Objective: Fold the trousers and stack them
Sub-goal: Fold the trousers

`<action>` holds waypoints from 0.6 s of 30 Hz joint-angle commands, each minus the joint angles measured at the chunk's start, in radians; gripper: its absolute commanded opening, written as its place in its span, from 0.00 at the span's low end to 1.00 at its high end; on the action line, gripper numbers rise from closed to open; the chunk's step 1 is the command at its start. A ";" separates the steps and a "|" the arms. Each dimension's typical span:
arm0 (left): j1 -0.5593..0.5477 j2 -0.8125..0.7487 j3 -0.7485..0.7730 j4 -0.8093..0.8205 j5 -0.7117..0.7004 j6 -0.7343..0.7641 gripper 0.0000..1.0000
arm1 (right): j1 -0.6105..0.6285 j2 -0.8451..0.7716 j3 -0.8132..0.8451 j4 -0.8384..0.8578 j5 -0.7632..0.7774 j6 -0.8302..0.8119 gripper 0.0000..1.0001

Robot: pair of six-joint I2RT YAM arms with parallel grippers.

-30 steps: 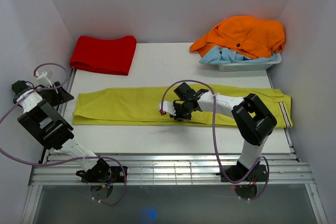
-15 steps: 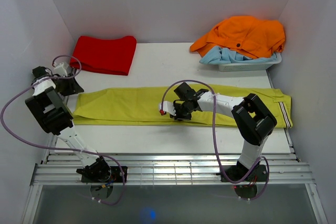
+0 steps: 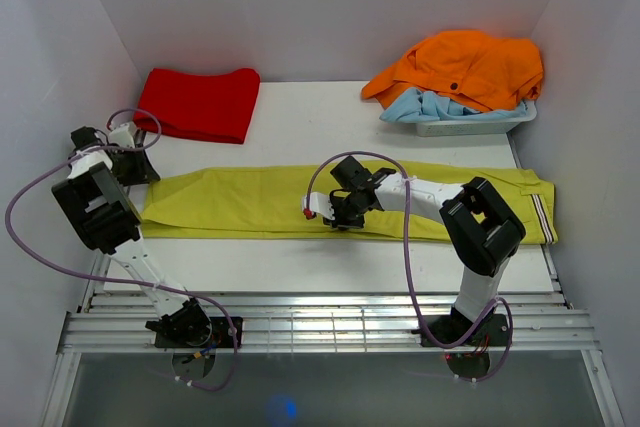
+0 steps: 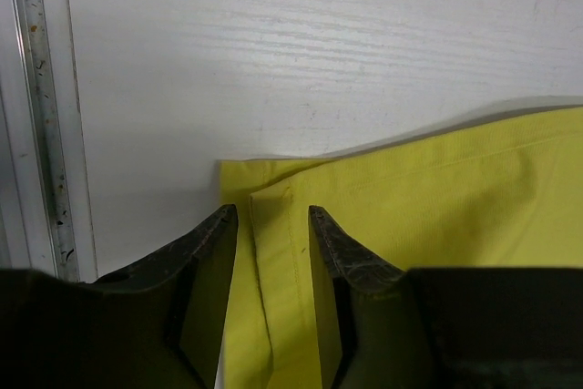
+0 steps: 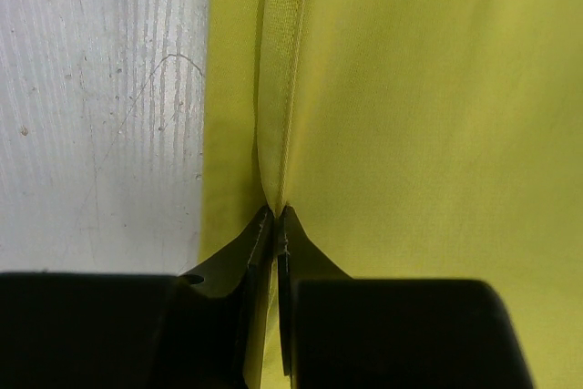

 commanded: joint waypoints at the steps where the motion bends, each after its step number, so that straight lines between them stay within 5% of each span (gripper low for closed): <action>1: 0.001 -0.017 -0.014 -0.016 0.000 0.012 0.47 | -0.003 0.042 0.003 -0.059 -0.001 -0.008 0.08; 8: 0.001 0.006 0.003 -0.027 0.034 0.002 0.34 | -0.003 0.042 0.007 -0.058 -0.002 -0.006 0.08; 12: 0.001 0.029 0.047 -0.039 0.071 -0.004 0.22 | -0.003 0.037 0.007 -0.059 0.002 -0.005 0.08; 16: 0.001 0.032 0.093 -0.064 0.097 -0.008 0.00 | -0.003 0.039 0.003 -0.059 0.001 -0.006 0.08; 18: 0.001 0.018 0.119 -0.072 0.088 -0.010 0.00 | -0.003 0.037 0.007 -0.061 0.001 -0.006 0.08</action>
